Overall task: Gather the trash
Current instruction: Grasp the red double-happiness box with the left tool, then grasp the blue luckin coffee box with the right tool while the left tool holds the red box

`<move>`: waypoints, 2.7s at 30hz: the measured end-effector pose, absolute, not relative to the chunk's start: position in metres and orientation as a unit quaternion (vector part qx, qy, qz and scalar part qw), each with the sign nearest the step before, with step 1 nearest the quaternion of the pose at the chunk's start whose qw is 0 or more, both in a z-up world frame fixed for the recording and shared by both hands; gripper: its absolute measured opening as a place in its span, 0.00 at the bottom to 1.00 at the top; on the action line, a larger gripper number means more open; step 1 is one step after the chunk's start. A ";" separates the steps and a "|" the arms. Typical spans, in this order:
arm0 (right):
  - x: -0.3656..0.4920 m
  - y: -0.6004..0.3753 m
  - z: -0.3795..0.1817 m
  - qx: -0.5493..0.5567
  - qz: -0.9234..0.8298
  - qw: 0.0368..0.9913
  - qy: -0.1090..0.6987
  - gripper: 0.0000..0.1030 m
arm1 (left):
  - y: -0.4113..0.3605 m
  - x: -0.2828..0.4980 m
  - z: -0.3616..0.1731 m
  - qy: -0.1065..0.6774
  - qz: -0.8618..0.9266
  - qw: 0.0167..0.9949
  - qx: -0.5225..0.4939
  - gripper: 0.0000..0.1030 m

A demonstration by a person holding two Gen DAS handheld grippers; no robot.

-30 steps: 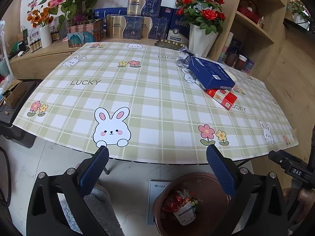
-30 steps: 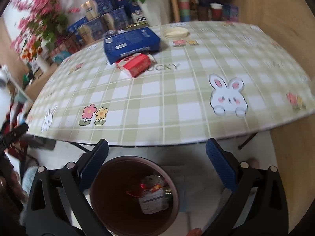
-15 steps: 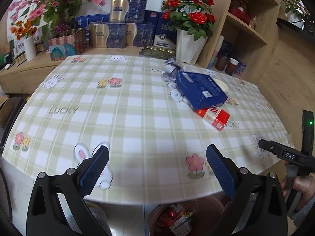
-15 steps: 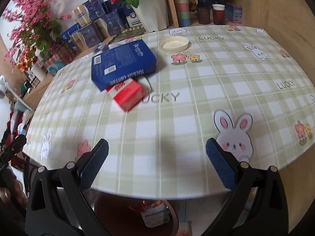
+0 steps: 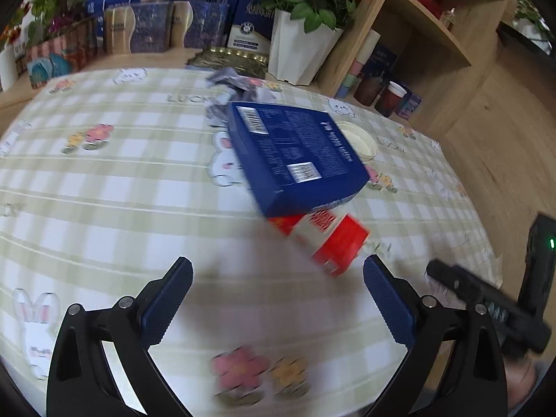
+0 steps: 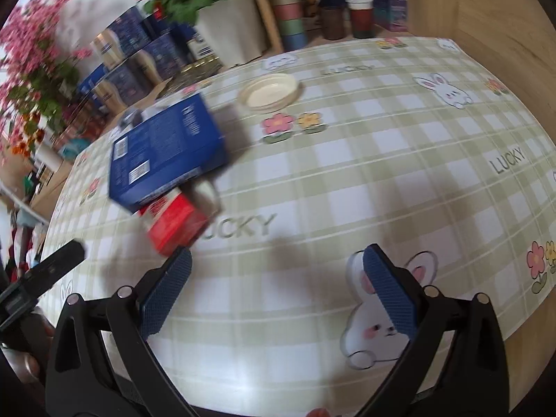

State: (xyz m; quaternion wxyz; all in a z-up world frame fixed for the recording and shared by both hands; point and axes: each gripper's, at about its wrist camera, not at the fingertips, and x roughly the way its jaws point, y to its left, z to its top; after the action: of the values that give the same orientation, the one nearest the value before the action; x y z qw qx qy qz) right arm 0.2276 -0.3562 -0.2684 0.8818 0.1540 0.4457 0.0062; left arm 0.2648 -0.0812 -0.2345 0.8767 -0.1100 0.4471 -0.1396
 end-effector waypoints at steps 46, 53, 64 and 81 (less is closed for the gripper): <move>0.330 -0.280 -0.316 0.470 0.154 0.758 0.426 0.84 | 0.027 0.246 -0.256 0.457 -0.032 0.878 -0.142 0.53; 0.345 -0.273 -0.318 0.469 0.135 0.777 0.397 0.80 | 0.034 0.242 -0.253 0.446 -0.038 0.882 -0.148 0.53; 0.340 -0.280 -0.294 0.467 0.188 0.782 0.368 0.22 | 0.050 0.233 -0.257 0.442 -0.032 0.882 -0.159 0.53; 0.258 -0.321 -0.236 0.369 0.182 0.819 0.401 0.17 | -0.036 0.261 -0.223 0.423 -0.137 0.886 -0.129 0.53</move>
State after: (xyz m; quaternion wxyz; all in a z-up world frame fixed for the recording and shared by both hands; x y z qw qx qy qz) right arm 0.2579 -0.3210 -0.2364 0.8186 0.3691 0.4007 0.1819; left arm 0.2606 -0.0363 -0.2229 0.8865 -0.1293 0.4225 -0.1374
